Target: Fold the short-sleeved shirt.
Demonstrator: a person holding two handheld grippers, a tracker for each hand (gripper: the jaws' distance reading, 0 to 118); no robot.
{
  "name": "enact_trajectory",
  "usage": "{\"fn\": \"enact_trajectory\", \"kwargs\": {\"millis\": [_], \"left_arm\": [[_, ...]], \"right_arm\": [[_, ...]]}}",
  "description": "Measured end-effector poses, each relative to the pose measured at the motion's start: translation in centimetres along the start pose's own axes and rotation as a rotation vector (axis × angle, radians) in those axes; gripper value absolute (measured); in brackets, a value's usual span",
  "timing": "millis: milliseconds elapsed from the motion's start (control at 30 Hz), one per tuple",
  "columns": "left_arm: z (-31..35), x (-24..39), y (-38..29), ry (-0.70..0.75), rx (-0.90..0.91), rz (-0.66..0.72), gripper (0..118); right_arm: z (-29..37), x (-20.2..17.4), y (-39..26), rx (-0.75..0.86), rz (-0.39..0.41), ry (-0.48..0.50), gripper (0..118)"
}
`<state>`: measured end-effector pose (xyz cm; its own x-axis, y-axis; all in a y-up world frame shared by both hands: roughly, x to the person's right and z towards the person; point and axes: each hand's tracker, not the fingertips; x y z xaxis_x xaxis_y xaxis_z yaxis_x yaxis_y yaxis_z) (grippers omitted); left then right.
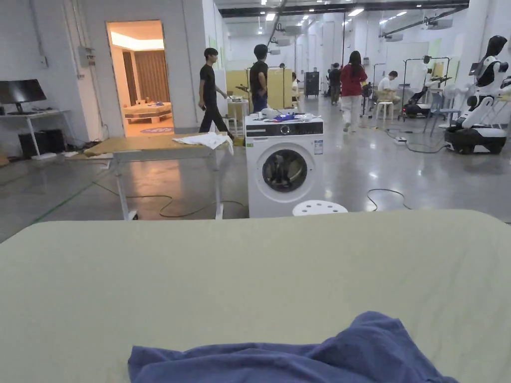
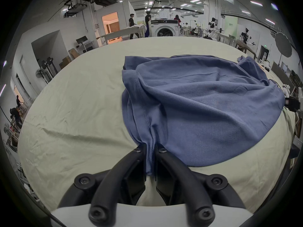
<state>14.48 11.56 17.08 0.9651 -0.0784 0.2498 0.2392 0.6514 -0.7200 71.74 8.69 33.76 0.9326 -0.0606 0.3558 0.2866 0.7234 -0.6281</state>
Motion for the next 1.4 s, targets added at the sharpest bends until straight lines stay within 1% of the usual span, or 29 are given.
{"fn": "enact_trajectory", "kwargs": {"millis": [33,67,100,133,167,233,300,367,400,467,533,567,633,667,733,767,800,900,967,1000,1033,1067,1100,1133,1167,1233,1300,1400], "left_arm": [[0.2,0.2,-0.1,0.000,0.000,0.001,7],[0.2,0.2,-0.1,0.001,0.001,0.001,7],[0.2,0.3,-0.2,0.003,0.002,-0.001,7],[0.2,0.4,-0.2,0.010,0.006,-0.007,7],[0.1,0.4,-0.3,0.013,0.008,-0.011,7],[0.3,0.2,-0.2,0.010,0.010,-0.021,6],[1.1,-0.5,-0.2,-0.024,0.024,-0.022,3],[3.4,-1.7,-0.4,-0.059,0.075,0.031,3],[4.7,-2.4,-0.6,-0.063,0.103,0.061,3],[7.2,-3.4,-1.0,-0.093,0.134,0.091,3],[9.2,-3.4,-1.8,-0.102,0.134,0.063,3],[10.2,-3.4,-2.3,-0.092,0.143,0.035,3],[11.6,-3.7,-3.7,-0.072,0.134,0.027,3],[12.2,-4.1,-4.5,-0.074,0.137,0.037,3],[13.0,-5.2,-6.5,-0.083,0.117,0.074,3],[13.3,-5.4,-7.4,-0.084,0.117,0.091,3],[13.4,-5.4,-8.1,-0.086,0.113,0.086,3],[13.6,-5.1,-9.8,-0.091,0.095,0.090,3],[13.4,-4.8,-10.3,-0.086,0.101,0.103,3],[13.0,-4.7,-10.4,-0.086,0.096,0.104,4],[12.9,-4.6,-10.5,-0.086,0.096,0.104,11],[12.9,-4.5,-10.6,-0.085,0.098,0.102,30],[13.3,-4.3,-10.4,-0.069,0.123,0.094,54],[14.1,-4.0,-10.3,-0.043,0.154,0.074,74],[15.1,-3.6,-10.1,-0.033,0.189,0.056,83],[18.2,-2.9,-9.8,-0.013,0.317,0.033,83],[21.2,-2.1,-9.1,-0.009,0.428,0.043,83],[25.9,-0.9,-8.4,-0.033,0.615,0.079,83]], "right_arm": [[-0.8,-0.2,0.0,-0.035,0.030,0.007,60],[-0.8,-0.4,-0.1,-0.030,0.049,0.005,56],[-0.2,-0.4,0.0,-0.004,0.051,0.005,44],[0.3,-0.4,0.2,0.002,0.059,0.008,18],[0.6,-0.3,0.3,0.013,0.070,0.018,2],[0.8,0.2,0.5,0.009,0.054,0.026,1],[1.3,0.7,0.6,0.016,0.046,0.034,1],[2.5,0.7,0.1,0.047,0.034,0.033,1],[3.6,0.8,-0.2,0.104,0.035,0.029,1],[5.4,0.9,-0.6,0.114,0.046,0.031,1],[7.5,0.7,-1.7,0.123,0.044,0.049,1],[8.4,0.7,-2.3,0.126,0.041,0.048,1],[9.9,0.7,-3.9,0.129,0.042,0.043,1],[10.6,1.2,-4.6,0.139,0.032,0.050,1],[11.7,2.1,-6.1,0.103,-0.009,0.084,1],[12.2,2.1,-6.8,0.103,-0.016,0.093,1],[12.6,2.1,-7.4,0.095,-0.005,0.092,1],[13.4,1.5,-8.6,0.082,0.066,0.078,1],[13.4,1.1,-9.0,0.090,0.090,0.069,2],[13.2,0.9,-9.0,0.091,0.094,0.066,5],[13.1,0.8,-9.1,0.092,0.100,0.063,18],[13.1,0.6,-9.1,0.083,0.111,0.053,50],[13.3,0.5,-9.2,0.082,0.126,0.032,66],[13.7,0.6,-9.3,0.096,0.129,0.036,68],[14.1,0.7,-9.3,0.122,0.125,0.048,68],[15.8,0.4,-8.7,0.181,0.086,0.097,68],[17.6,0.1,-7.9,0.257,0.053,0.151,68],[20.5,-1.5,-6.5,0.374,0.028,0.231,68]]}}
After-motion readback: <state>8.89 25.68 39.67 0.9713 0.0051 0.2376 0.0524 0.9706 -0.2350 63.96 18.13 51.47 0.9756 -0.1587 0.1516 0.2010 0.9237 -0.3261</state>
